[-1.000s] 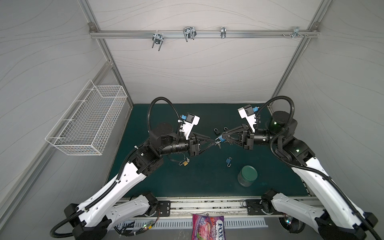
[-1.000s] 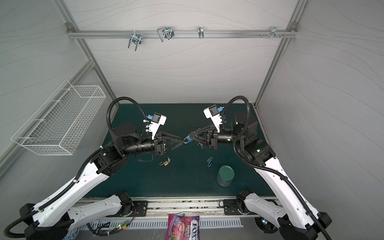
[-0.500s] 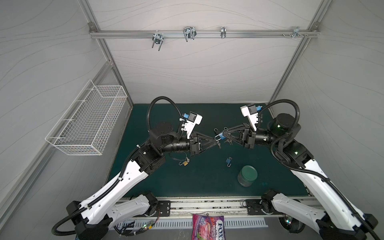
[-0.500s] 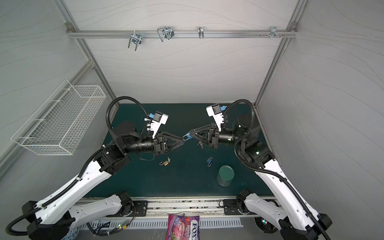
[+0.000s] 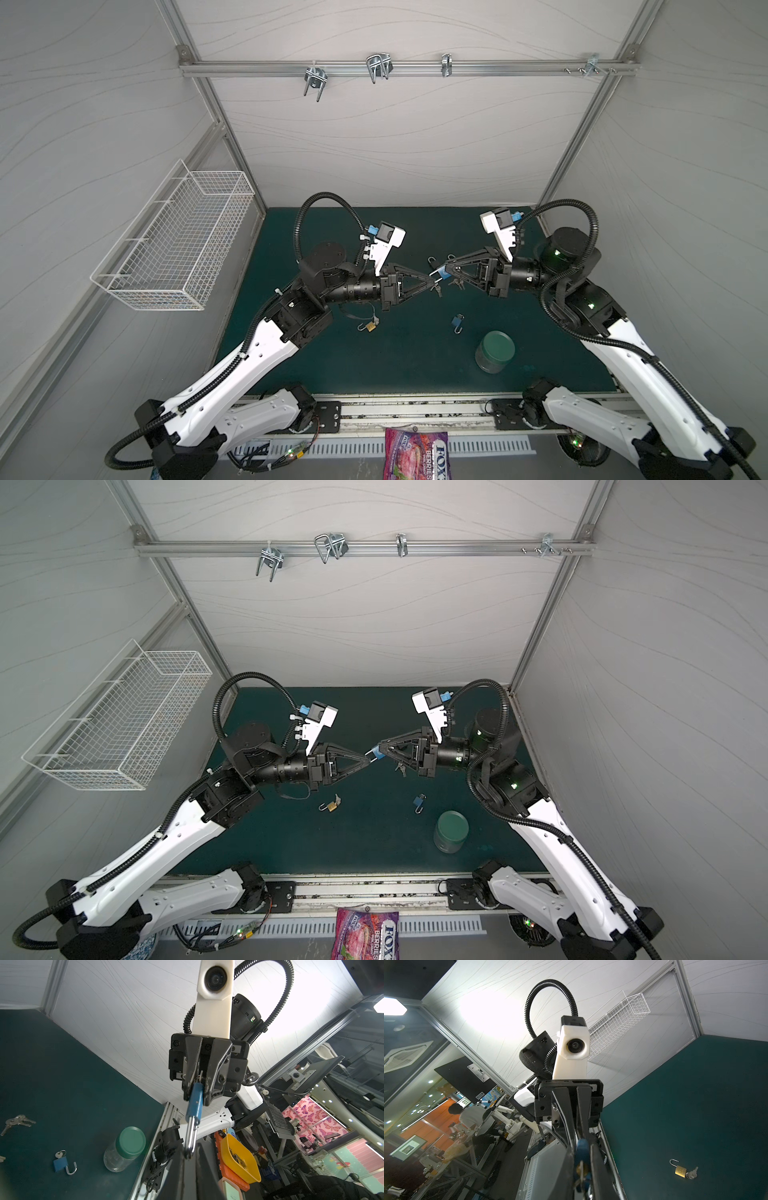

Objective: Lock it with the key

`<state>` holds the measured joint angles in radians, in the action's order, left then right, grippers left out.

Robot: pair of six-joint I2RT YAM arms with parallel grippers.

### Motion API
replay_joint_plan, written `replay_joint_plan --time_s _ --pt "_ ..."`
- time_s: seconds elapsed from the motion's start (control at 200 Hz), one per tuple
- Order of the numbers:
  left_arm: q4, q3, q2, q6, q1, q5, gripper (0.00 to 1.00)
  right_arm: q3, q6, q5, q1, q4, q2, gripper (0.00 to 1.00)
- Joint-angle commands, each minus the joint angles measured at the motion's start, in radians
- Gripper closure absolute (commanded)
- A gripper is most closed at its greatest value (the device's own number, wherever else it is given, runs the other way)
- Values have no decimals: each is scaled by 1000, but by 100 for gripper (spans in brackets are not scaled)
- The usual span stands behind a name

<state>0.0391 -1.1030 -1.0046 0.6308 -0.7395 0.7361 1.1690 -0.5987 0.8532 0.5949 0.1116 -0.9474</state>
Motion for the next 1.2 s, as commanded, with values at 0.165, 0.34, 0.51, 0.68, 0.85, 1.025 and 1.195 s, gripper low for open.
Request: replay_joint_plan --time_s 0.165,0.34,0.51,0.68,0.85,1.025,1.195 --pt "-76 -14 0 22 0 26 100 -11 -7 11 5 -34 14 100" --pt "0 -30 3 -26 0 -13 100 -9 -12 18 16 -31 13 100" --pt "5 -36 1 -29 0 -33 100 -11 24 8 51 6 7 100" --pt "-3 -32 17 -17 1 -52 100 -28 74 -26 58 50 22 100" --pt "7 -36 40 -19 3 -67 100 -32 70 -32 29 56 39 100" --pt "-18 -65 4 -8 0 -46 100 -28 162 -81 175 117 -12 100" --pt "-33 -102 -6 -5 -4 -63 100 -114 152 -120 231 99 -12 100"
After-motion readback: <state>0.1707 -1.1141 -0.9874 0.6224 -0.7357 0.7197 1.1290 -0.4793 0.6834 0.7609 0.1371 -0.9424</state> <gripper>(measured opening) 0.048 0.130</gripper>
